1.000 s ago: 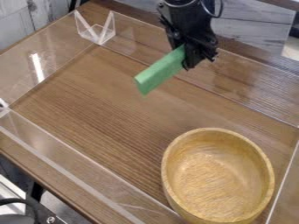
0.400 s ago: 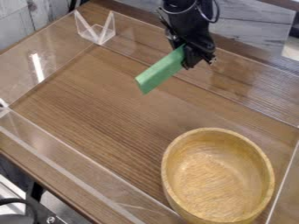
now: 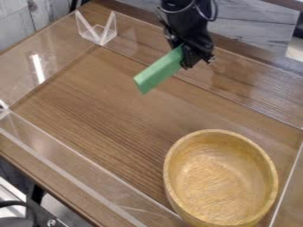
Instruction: Put the green block in the brown bowl
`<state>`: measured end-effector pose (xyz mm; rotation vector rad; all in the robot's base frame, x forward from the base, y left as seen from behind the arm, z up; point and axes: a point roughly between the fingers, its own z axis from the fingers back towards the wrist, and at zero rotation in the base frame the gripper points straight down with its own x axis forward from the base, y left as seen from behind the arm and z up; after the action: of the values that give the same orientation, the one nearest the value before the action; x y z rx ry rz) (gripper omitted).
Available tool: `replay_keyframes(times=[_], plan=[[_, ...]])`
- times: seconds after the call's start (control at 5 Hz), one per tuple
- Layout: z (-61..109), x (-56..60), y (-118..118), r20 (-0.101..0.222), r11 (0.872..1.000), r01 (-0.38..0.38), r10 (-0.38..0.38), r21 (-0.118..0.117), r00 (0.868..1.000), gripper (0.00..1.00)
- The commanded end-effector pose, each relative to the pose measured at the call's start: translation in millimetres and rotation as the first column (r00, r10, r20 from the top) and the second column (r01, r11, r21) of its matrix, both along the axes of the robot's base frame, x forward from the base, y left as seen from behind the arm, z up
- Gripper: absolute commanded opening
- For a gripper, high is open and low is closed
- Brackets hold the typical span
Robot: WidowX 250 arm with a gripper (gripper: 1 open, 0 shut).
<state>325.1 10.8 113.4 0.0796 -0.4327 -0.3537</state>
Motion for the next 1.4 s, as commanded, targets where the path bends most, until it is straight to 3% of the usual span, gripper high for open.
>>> replay_keyframes(times=[0.0, 1.2], plan=[[15.0, 2.7, 8, 0.050, 1.000, -0.014, 0.014, -0.002, 0.999, 0.00], [-8.1, 5.2, 28, 0.068, 1.000, -0.026, 0.026, -0.005, 0.997, 0.00]])
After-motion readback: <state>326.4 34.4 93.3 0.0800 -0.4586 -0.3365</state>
